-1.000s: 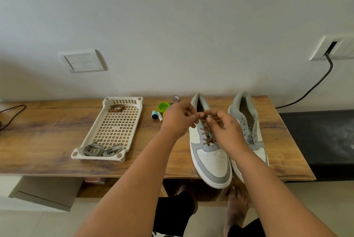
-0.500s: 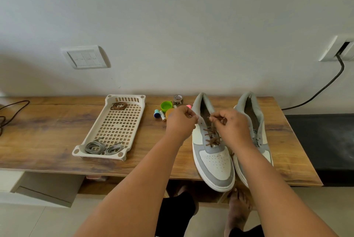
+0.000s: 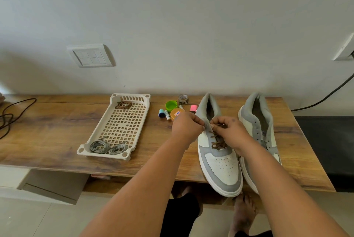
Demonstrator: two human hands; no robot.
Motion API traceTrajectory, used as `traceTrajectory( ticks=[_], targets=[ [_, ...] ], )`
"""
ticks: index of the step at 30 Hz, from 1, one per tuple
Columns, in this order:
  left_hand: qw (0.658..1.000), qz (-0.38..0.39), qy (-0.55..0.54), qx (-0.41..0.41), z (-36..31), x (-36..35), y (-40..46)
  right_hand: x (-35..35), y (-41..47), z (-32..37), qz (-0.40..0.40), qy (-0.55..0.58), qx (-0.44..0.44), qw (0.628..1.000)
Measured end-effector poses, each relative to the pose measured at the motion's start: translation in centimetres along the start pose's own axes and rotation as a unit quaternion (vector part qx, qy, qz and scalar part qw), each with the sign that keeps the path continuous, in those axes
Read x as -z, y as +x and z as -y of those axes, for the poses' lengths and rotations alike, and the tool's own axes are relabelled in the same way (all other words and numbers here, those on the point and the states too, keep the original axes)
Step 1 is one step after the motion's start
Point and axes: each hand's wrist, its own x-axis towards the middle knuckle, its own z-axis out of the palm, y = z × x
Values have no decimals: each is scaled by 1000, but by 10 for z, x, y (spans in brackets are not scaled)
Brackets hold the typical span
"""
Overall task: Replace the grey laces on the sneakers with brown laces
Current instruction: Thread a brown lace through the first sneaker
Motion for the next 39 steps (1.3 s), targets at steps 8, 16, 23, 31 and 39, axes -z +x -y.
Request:
traceTrajectory(
  ticks=[8, 16, 23, 31, 39],
  targets=[
    [1000, 6, -11, -28, 4, -2, 0, 3, 1, -8, 43, 113, -24, 992],
    [998, 16, -25, -51, 11, 1, 0, 15, -4, 6, 46, 8, -11, 999],
    [995, 38, -15, -92, 7, -6, -2, -6, -1, -1, -80, 83, -49, 992],
    [996, -5, -16, -86, 7, -15, 3, -15, -1, -3, -141, 32, 1, 989],
    [995, -30, -63, -72, 5, -19, 8, -7, -4, 3, -102, -28, 37, 994]
  ],
)
